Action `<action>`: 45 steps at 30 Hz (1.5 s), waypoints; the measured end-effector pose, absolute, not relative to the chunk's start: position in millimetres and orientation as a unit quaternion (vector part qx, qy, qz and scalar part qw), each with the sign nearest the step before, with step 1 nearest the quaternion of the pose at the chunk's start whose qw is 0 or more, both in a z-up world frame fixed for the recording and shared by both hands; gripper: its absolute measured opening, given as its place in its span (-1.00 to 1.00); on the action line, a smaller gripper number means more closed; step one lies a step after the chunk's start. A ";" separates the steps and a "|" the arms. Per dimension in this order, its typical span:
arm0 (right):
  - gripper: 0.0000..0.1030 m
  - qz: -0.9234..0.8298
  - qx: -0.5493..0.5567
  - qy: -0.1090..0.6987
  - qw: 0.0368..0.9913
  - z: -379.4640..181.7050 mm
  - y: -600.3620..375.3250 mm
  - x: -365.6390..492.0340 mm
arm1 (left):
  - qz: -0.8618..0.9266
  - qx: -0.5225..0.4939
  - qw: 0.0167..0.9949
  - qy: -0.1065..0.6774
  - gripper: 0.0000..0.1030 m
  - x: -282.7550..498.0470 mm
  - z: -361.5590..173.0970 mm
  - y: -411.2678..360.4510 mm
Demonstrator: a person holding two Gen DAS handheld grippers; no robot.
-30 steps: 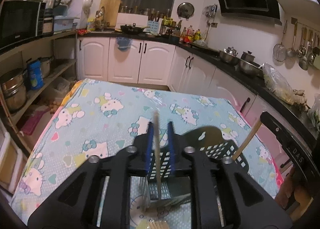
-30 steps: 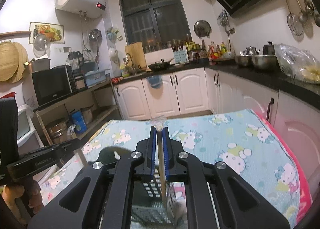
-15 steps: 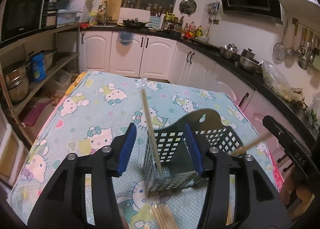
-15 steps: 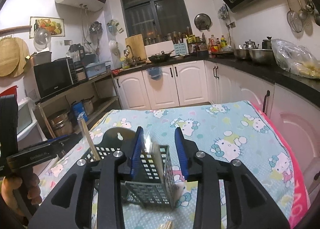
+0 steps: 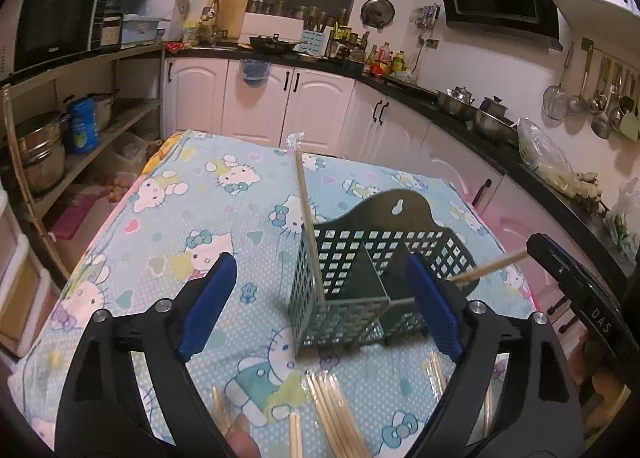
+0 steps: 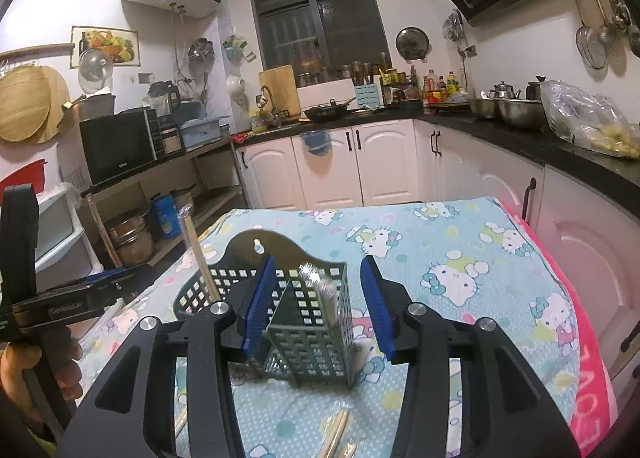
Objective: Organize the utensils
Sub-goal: 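Reach the left tool to another wrapped chopstick pair and close it while the right tool grasps one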
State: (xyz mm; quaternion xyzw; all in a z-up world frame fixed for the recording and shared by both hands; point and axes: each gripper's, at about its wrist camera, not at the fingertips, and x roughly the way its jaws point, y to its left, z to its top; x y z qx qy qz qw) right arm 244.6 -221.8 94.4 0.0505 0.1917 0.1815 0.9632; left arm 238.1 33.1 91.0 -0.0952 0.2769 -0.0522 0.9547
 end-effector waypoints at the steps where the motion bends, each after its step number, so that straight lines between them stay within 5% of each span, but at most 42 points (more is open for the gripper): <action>1: -0.15 0.183 0.049 0.192 0.963 94.0 -221.9 241.4 | -0.052 -0.094 0.955 0.276 0.57 235.2 91.0 32.8; 6: -0.13 0.187 0.041 0.195 0.962 91.1 -220.0 226.8 | -0.052 -0.095 0.955 0.277 0.69 221.2 88.1 34.2; 37: -0.12 0.272 -0.021 0.266 0.924 51.4 -144.7 195.9 | 0.009 -0.103 0.931 0.351 0.69 184.2 37.0 88.1; 45: -0.18 0.295 -0.042 0.319 0.900 27.4 -117.4 214.9 | -0.004 -0.111 0.903 0.415 0.31 192.6 6.7 100.0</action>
